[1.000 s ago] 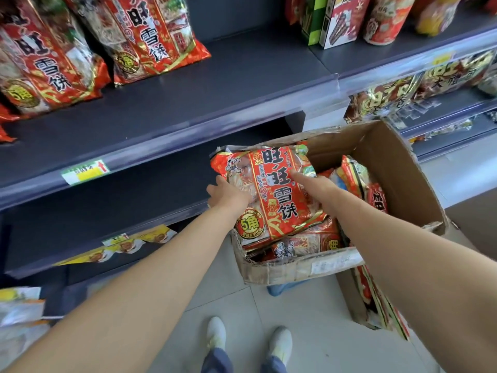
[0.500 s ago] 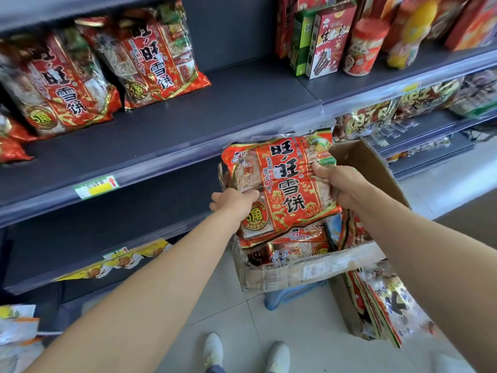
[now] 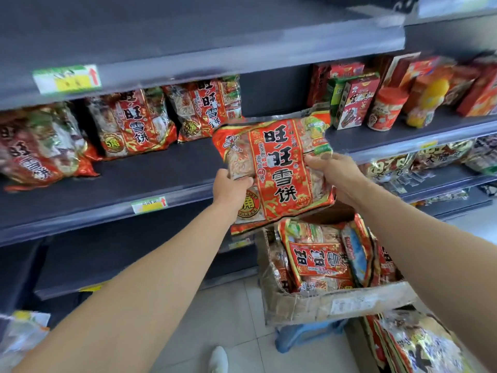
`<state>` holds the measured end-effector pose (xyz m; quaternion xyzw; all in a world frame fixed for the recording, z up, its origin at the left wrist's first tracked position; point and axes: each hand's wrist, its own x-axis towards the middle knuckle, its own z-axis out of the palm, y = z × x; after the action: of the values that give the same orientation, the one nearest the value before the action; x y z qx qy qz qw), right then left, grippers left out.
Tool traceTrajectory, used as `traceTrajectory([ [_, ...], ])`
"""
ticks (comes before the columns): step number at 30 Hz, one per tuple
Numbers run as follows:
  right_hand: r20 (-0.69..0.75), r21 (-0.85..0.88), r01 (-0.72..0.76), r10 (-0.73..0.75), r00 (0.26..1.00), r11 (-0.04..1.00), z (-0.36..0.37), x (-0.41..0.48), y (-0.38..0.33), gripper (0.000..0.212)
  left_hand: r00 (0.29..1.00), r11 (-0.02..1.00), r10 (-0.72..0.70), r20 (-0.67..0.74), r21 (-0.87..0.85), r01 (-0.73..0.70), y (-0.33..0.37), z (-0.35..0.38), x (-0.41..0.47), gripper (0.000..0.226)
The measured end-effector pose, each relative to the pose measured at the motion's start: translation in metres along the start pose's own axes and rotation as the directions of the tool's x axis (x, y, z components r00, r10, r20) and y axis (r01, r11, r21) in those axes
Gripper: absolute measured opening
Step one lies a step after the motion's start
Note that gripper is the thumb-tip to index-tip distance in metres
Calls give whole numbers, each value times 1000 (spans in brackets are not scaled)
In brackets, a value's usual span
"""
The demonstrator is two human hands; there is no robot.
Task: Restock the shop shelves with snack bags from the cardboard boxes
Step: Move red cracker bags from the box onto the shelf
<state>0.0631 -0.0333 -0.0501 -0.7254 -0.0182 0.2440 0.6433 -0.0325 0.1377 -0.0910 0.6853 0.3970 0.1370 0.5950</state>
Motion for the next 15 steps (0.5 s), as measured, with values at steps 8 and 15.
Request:
traceTrajectory([
  [8, 113, -170, 121, -103, 988, 978, 146, 27, -15, 26, 957, 997, 68, -282, -2, -72, 1, -122, 57, 28],
  [15, 126, -401, 223, -187, 974, 889, 265, 66, -25, 61, 906, 998, -49, -420, 10, 58, -10, -221, 133, 40],
])
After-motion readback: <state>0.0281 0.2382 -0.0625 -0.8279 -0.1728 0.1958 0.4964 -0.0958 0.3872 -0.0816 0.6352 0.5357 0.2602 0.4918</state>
